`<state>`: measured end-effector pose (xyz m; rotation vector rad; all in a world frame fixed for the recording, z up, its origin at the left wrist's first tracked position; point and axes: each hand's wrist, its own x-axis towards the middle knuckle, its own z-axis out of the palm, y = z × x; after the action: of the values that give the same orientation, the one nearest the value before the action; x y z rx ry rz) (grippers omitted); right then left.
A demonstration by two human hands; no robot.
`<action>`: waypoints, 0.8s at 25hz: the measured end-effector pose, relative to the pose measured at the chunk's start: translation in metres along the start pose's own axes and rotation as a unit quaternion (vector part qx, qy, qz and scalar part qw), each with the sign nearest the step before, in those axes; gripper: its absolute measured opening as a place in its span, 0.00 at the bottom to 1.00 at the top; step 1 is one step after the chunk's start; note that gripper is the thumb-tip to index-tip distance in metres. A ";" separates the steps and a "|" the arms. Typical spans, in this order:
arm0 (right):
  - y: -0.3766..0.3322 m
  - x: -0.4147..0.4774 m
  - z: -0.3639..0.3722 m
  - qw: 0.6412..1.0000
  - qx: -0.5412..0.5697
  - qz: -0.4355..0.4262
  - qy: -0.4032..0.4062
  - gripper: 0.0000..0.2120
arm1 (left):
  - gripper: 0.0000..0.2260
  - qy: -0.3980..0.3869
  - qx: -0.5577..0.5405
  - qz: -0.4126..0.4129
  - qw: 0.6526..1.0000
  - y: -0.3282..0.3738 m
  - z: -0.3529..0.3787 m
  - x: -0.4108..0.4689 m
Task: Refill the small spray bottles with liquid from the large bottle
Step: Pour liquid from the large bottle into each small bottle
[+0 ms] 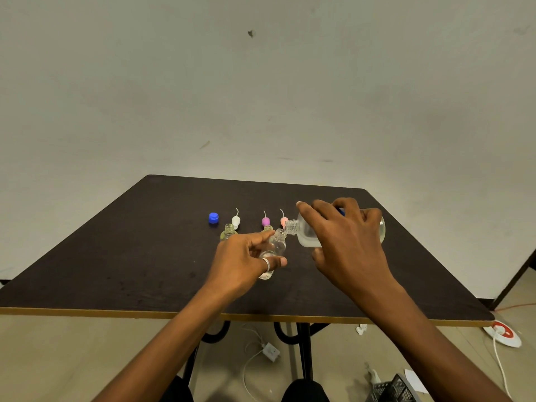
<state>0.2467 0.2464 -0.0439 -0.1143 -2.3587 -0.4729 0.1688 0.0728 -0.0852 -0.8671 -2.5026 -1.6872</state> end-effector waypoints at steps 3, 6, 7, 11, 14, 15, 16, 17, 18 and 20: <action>0.000 0.000 0.000 1.000 0.000 0.002 -0.001 0.41 | 0.27 0.001 -0.005 0.004 1.000 0.001 0.000 0.000; 0.000 0.000 0.000 1.000 0.002 0.002 -0.003 0.41 | 0.27 0.000 -0.016 0.004 1.000 0.002 0.000 -0.001; 0.000 0.000 0.000 1.000 0.002 0.002 -0.003 0.41 | 0.27 0.000 -0.019 0.003 1.000 0.002 0.000 -0.002; 0.000 0.000 0.000 1.000 0.003 0.003 -0.005 0.41 | 0.26 -0.001 -0.023 0.003 1.000 0.003 -0.001 -0.002; 0.000 0.000 0.000 1.000 0.004 0.003 -0.001 0.41 | 0.26 -0.001 -0.021 0.006 1.000 0.003 -0.001 -0.003; 0.000 0.000 0.000 1.000 0.003 0.003 0.000 0.41 | 0.26 0.000 -0.022 0.005 1.000 0.003 -0.001 -0.003; 0.000 0.000 0.000 1.000 0.002 0.003 0.001 0.41 | 0.26 0.000 -0.022 0.005 1.000 0.003 -0.001 -0.002; 0.000 0.000 0.000 1.000 0.000 0.003 0.001 0.41 | 0.26 0.000 -0.020 0.005 1.000 0.003 0.000 -0.002; 0.000 0.000 0.000 1.000 0.000 0.003 0.002 0.41 | 0.26 0.001 -0.018 0.006 1.000 0.003 0.000 -0.002; 0.000 0.000 0.000 1.000 -0.002 0.002 -0.001 0.41 | 0.26 0.002 -0.017 0.005 1.000 0.002 0.000 -0.002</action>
<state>0.2466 0.2461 -0.0437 -0.1210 -2.3599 -0.4758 0.1713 0.0725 -0.0836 -0.8753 -2.4704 -1.7323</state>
